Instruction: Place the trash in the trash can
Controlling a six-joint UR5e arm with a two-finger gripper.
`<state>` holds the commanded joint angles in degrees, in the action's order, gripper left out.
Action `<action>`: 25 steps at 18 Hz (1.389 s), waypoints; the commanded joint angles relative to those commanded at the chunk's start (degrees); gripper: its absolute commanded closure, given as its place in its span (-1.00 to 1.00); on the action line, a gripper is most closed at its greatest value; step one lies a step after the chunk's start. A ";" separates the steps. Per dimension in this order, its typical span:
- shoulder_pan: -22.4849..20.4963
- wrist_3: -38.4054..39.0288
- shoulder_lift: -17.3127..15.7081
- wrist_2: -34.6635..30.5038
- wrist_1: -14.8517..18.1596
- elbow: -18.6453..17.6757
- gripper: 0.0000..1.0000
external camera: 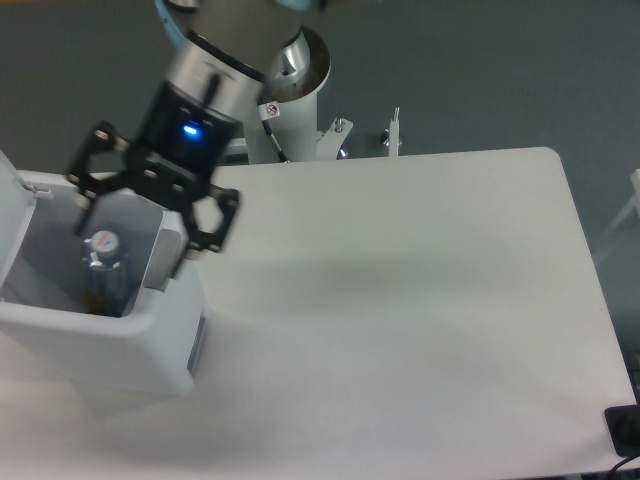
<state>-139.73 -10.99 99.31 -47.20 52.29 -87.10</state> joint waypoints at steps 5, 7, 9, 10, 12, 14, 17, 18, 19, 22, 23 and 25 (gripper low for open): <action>-10.46 -0.17 6.14 0.26 0.00 1.84 -1.00; -13.36 -3.14 11.15 -0.35 0.00 4.03 -1.00; -16.52 -12.16 14.84 -0.35 0.09 4.57 -1.00; -17.85 -15.70 16.69 -0.35 0.09 4.92 -1.00; -19.35 -20.37 19.59 -0.44 0.17 6.15 -1.00; -20.41 -21.88 22.58 -2.18 0.18 8.69 -1.00; -19.97 -27.93 25.75 -12.19 0.70 12.12 -1.00; -19.71 -29.52 26.46 -14.30 0.62 12.39 -1.00; -19.44 -31.27 27.16 -15.81 0.70 13.00 -1.00; -17.95 -35.85 28.92 -22.04 1.23 15.29 -1.00; -17.69 -37.69 29.27 -23.54 2.10 15.82 -1.00; -17.33 -47.84 29.80 -27.92 6.74 16.44 -1.00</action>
<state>-157.06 -58.83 129.11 -75.11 59.04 -70.66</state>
